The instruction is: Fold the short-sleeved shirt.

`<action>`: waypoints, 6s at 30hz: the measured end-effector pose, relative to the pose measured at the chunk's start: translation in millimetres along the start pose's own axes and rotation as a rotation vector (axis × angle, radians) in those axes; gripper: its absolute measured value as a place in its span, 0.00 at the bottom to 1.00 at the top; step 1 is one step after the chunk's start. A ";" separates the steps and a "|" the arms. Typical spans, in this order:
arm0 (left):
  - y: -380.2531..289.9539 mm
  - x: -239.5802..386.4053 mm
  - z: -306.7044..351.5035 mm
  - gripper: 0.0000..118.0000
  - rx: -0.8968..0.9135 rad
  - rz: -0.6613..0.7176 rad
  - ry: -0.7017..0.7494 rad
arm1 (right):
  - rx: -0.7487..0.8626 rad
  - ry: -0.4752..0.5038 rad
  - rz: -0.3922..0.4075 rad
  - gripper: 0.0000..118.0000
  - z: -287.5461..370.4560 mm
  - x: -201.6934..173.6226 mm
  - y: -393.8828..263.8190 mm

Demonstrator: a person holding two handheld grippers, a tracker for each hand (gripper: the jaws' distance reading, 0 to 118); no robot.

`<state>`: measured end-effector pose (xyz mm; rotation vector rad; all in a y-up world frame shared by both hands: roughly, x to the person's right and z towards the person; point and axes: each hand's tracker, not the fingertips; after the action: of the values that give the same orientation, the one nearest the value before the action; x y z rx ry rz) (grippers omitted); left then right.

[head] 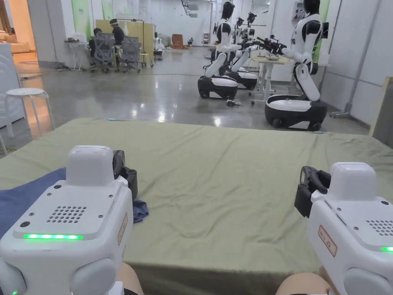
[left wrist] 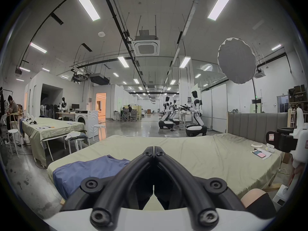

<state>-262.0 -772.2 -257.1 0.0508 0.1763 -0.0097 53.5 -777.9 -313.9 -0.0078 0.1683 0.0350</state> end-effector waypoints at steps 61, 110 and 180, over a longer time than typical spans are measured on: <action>-183.9 -134.4 -460.9 0.03 -0.943 0.013 0.114 | -0.298 0.318 -0.071 0.00 -224.1 -42.7 -74.1; -37.5 136.2 -274.6 0.49 -0.346 0.001 -0.446 | -0.246 0.020 -0.067 0.00 -110.0 115.4 -43.9; -68.3 -84.3 -286.8 0.03 -0.614 0.165 -0.060 | -0.645 -0.032 -0.104 0.08 -279.0 197.2 -140.3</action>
<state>-396.1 -825.3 -527.6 -0.5465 0.1092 0.2075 206.1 -914.4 -621.3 -0.6586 0.1189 -0.0159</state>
